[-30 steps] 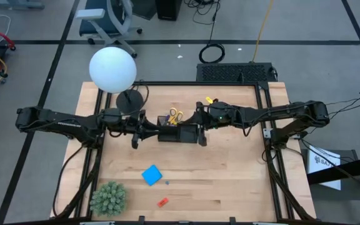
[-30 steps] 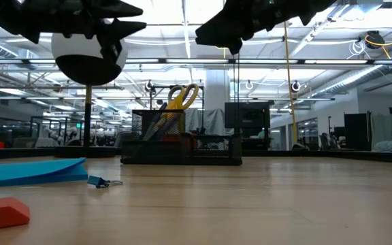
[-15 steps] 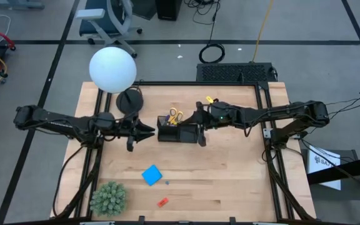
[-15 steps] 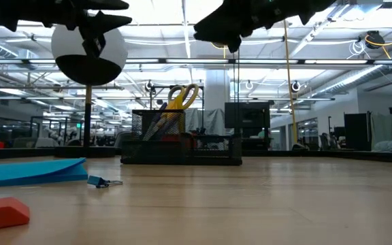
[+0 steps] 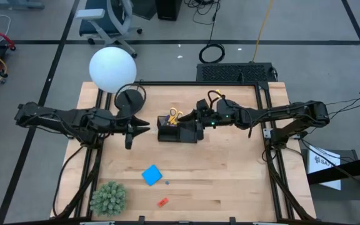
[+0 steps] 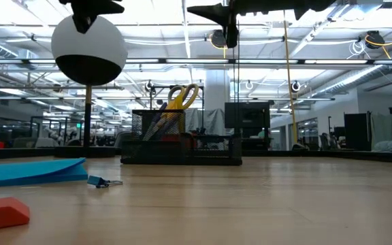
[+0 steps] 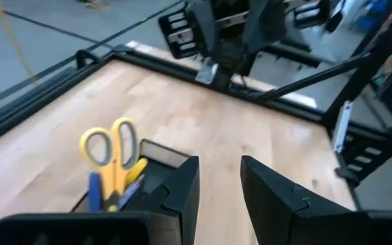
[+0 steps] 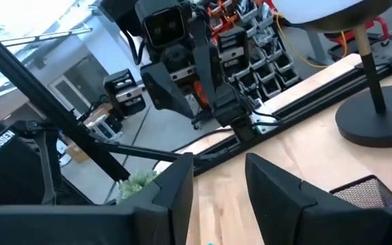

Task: Pick and place office supplies into organizer
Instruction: Put the blue binder clip into the black desk organizer

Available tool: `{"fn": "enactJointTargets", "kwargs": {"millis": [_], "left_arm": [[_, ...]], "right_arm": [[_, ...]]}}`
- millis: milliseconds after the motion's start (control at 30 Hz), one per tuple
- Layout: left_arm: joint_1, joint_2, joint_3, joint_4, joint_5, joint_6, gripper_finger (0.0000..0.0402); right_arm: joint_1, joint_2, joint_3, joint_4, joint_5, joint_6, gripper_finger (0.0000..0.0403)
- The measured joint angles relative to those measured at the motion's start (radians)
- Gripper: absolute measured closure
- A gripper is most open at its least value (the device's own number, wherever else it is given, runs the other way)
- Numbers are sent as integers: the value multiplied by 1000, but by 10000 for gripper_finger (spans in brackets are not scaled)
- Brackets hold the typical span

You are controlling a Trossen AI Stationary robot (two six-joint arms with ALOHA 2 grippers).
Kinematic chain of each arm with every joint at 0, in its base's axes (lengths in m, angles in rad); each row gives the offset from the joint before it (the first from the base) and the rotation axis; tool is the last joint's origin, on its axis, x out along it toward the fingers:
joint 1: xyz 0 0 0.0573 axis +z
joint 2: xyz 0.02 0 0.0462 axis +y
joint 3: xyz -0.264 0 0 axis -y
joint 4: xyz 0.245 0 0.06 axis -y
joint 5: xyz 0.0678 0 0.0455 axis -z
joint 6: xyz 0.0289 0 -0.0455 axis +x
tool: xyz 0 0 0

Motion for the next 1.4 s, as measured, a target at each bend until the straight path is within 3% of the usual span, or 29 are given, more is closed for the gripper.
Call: {"fn": "enactJointTargets", "kwargs": {"millis": [367, 567, 1000, 1400], "left_arm": [[0, 6, 35, -39, -42, -66, 286], [-6, 7, 34, -40, -44, -85, 286], [-6, 6, 34, -45, -46, -86, 286], [-7, 6, 34, -37, 5, -138, 286]], "right_arm": [[0, 0, 0, 91, -13, 143, 277], [1, 0, 20, 123, -192, -2, 277], [2, 12, 213, -325, -211, -277, 277], [32, 173, 438, -601, -238, -411, 277]]}}
